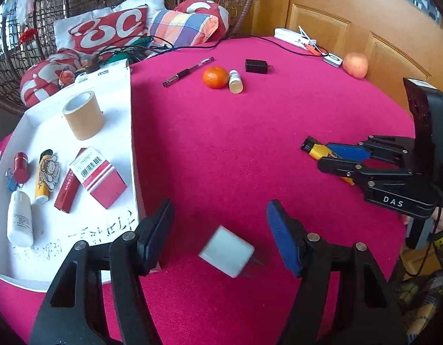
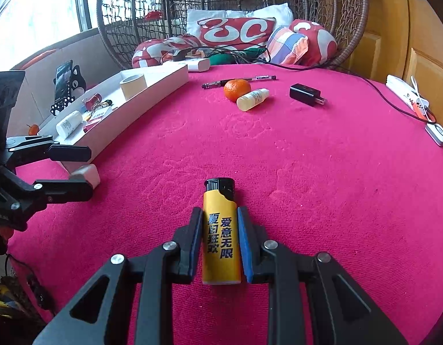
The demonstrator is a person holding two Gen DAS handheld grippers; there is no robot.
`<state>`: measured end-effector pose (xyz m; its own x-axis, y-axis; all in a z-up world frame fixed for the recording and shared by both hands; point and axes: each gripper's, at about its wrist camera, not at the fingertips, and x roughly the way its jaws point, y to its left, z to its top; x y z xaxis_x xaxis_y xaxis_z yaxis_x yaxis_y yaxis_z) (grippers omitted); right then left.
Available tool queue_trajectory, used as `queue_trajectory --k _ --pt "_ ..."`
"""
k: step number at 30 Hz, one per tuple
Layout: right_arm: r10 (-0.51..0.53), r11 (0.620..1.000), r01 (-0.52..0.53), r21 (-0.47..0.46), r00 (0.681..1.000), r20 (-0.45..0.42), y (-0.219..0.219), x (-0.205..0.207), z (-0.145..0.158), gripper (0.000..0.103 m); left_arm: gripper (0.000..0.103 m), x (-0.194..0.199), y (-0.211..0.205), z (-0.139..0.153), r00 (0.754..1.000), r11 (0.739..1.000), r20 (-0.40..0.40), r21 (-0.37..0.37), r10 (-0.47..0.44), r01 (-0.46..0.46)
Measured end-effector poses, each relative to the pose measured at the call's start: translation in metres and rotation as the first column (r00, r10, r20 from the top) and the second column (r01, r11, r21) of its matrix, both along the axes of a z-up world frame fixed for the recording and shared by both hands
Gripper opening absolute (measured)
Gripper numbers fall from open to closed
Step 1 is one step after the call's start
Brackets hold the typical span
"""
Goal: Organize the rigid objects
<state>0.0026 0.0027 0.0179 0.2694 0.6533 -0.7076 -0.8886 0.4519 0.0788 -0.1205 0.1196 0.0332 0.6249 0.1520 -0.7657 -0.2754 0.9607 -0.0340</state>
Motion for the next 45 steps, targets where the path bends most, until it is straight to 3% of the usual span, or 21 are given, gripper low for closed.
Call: queue_trajectory --k 4,9,10,12,15,19,28,35,45 --pt "0.000 1.000 0.000 0.001 1.000 -0.001 0.000 0.000 0.000 0.023 0.068 0.006 -0.011 -0.009 0.996 0.996 -0.063 0.059 -0.056 0.060" --pt "0.000 1.000 0.000 0.006 1.000 -0.010 -0.001 0.000 0.000 0.023 0.068 0.001 -0.027 -0.021 0.988 0.990 -0.110 0.080 -0.104 0.113" --pt "0.000 1.000 0.000 0.007 1.000 -0.011 -0.001 0.001 0.001 0.023 0.066 -0.001 -0.027 -0.022 0.990 0.992 -0.103 0.063 -0.101 0.108" --pt "0.001 1.000 -0.001 0.008 1.000 -0.007 -0.002 0.000 0.001 0.023 0.045 -0.006 -0.024 -0.021 0.992 0.995 -0.073 0.001 -0.099 0.099" --pt "0.005 1.000 -0.005 0.011 1.000 0.001 -0.003 -0.003 0.001 0.023 0.045 -0.012 -0.028 -0.021 0.995 0.996 -0.061 0.032 -0.081 0.083" --pt "-0.001 0.999 0.003 0.043 1.000 -0.030 -0.004 -0.001 0.006 0.023 0.045 -0.017 -0.025 -0.015 0.998 0.999 -0.018 0.010 -0.053 0.053" --pt "0.028 0.992 -0.028 0.124 1.000 0.004 -0.002 -0.012 0.045 0.023 0.045 -0.035 -0.015 0.040 0.989 0.999 0.149 0.041 0.006 -0.012" --pt "0.073 0.983 -0.080 0.163 0.996 0.049 0.017 -0.020 0.075 0.023 0.045 -0.047 0.013 0.045 0.976 0.987 0.168 0.059 0.139 -0.151" --pt "0.153 0.970 -0.174 0.170 0.980 0.128 0.059 -0.040 0.106 0.023 0.045 -0.073 0.048 0.048 0.949 0.965 0.198 0.037 0.247 -0.259"
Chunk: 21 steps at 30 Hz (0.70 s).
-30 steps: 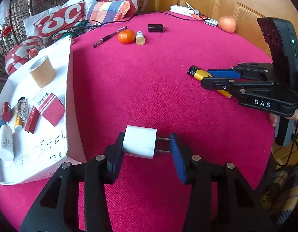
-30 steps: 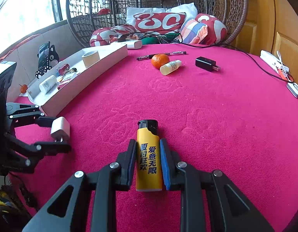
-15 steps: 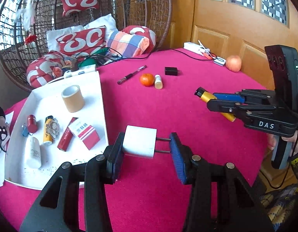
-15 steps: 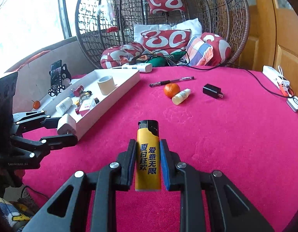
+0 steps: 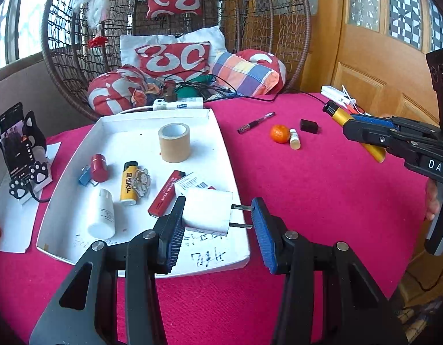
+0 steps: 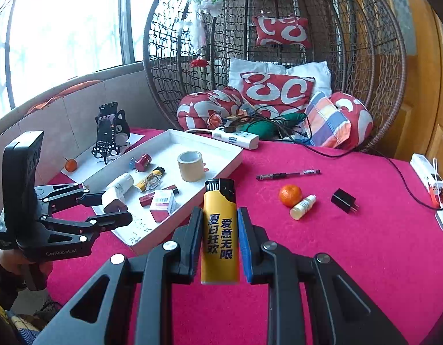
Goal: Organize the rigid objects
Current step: 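Carry the white plug with the left tool while the right tool carries the yellow lighter to the tray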
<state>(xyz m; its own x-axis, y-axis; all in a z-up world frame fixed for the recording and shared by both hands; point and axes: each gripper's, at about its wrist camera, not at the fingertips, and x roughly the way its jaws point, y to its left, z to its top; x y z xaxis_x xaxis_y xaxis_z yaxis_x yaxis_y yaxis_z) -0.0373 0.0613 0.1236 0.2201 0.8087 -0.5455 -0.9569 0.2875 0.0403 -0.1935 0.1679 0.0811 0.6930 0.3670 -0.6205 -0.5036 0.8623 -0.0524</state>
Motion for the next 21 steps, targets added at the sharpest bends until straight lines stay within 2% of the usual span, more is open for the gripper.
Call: queue_trajectory --k 10,15,21 --pt "0.102 0.995 -0.101 -0.022 0.995 0.023 0.068 -0.027 0.012 0.023 0.045 -0.026 0.048 0.004 0.987 0.988 0.033 -0.029 0.155 -0.154" --pt "0.154 0.987 -0.153 -0.046 0.988 0.022 0.107 -0.046 0.007 0.023 0.045 -0.040 0.088 0.006 0.958 0.960 0.056 -0.046 0.280 -0.278" --pt "0.167 0.980 -0.162 -0.115 0.985 0.038 0.155 -0.063 -0.014 0.023 0.045 -0.042 0.134 -0.003 0.917 0.916 0.037 -0.073 0.398 -0.395"
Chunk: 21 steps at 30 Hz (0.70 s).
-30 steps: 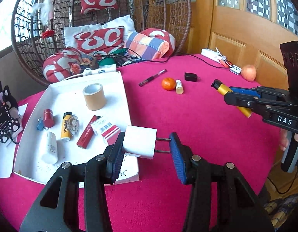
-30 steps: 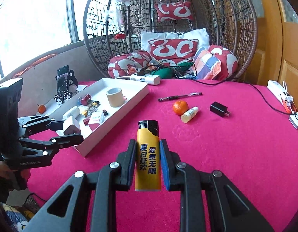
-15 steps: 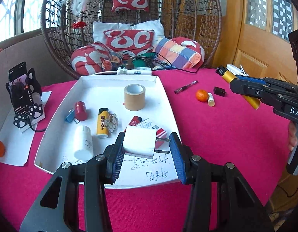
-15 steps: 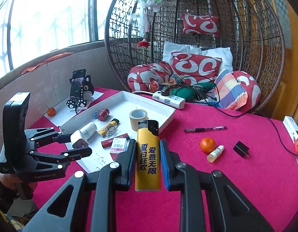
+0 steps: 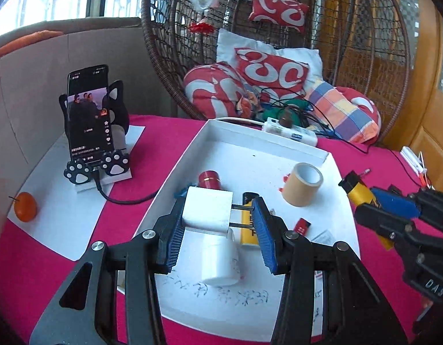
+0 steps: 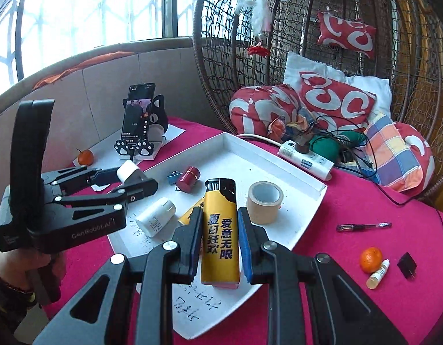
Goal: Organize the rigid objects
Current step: 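Carry the white plug with the left tool while the right tool carries the yellow lighter to the tray, then open both tools to release the plug and yellow lighter in the tray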
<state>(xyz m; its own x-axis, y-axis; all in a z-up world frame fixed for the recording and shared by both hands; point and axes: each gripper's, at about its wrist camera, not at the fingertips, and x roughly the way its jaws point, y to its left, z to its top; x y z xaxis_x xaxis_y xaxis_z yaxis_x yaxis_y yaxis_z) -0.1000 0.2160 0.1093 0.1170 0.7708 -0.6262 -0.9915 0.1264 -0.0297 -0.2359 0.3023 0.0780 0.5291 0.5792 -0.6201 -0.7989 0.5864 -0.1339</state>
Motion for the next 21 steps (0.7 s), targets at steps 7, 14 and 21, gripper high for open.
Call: queue_trajectory --k 7,14,21 --pt "-0.046 0.997 0.044 -0.059 0.999 -0.025 0.031 0.003 -0.027 0.023 0.045 0.009 0.019 -0.023 0.999 0.997 -0.020 -0.066 0.046 -0.048" --pt "-0.114 0.993 0.114 -0.033 0.993 -0.016 0.030 0.006 -0.029 0.070 0.098 0.012 0.013 -0.028 0.998 0.997 -0.042 -0.044 0.057 -0.059" --pt "-0.293 0.956 0.290 0.038 0.951 0.100 -0.006 0.018 -0.004 0.103 0.103 0.004 -0.006 -0.012 0.992 0.993 -0.043 0.029 0.119 -0.117"
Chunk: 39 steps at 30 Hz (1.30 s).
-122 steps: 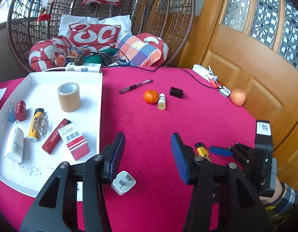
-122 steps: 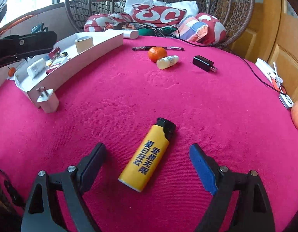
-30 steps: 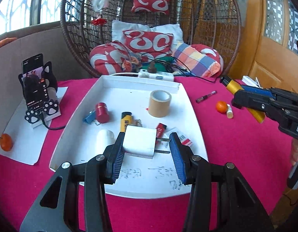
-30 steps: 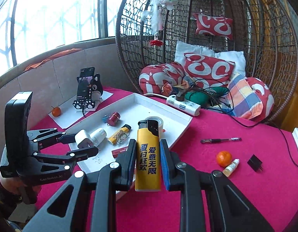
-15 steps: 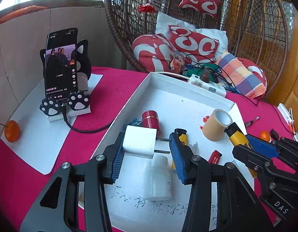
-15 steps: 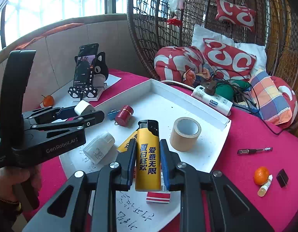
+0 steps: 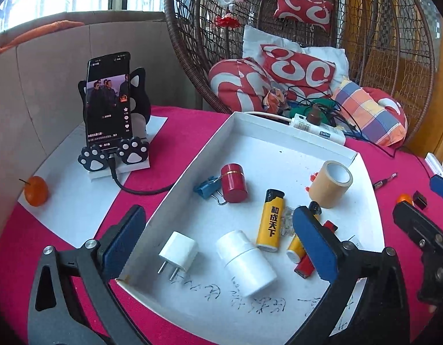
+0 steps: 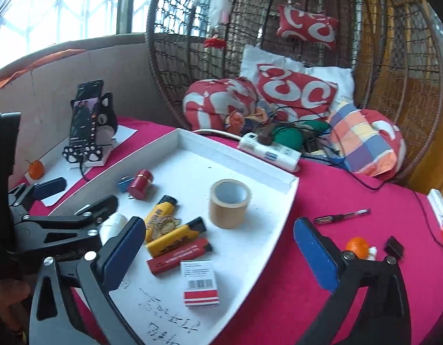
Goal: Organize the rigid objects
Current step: 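Open both tools to release the plug and yellow lighter in the tray, then withdraw both tools and move them toward the orange and black charger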
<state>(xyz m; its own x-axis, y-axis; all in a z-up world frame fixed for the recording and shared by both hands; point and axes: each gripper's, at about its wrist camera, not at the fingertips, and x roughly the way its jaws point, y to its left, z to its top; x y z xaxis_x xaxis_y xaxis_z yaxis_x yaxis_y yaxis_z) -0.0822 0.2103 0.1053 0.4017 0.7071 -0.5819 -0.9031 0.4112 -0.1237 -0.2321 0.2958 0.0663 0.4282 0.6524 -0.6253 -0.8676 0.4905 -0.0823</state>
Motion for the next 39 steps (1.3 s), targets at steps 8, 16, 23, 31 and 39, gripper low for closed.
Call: queue_trajectory --k 8,16,23,31,39 --pt "-0.172 0.978 0.172 -0.117 0.985 0.006 -0.033 0.036 -0.004 0.103 0.103 0.028 -0.035 0.013 0.994 0.995 -0.015 -0.008 -0.104 0.104" --pt "-0.308 0.941 0.274 -0.197 0.936 -0.172 -0.093 0.084 -0.023 0.103 0.103 0.083 -0.094 0.014 0.945 0.947 -0.077 0.002 -0.319 0.320" --pt "-0.449 0.872 0.439 -0.217 0.894 0.003 -0.150 0.117 -0.027 0.103 0.103 0.127 -0.132 0.007 0.891 0.900 -0.140 0.002 -0.431 0.435" --pt "-0.515 0.835 0.501 -0.228 0.857 -0.005 -0.192 0.143 -0.040 0.103 0.103 0.173 -0.154 -0.002 0.840 0.855 -0.168 -0.039 -0.516 0.517" --pt "-0.538 0.830 0.515 -0.213 0.840 -0.065 -0.211 0.164 -0.045 0.103 0.103 0.233 -0.139 -0.014 0.832 0.839 -0.120 -0.131 -0.542 0.528"
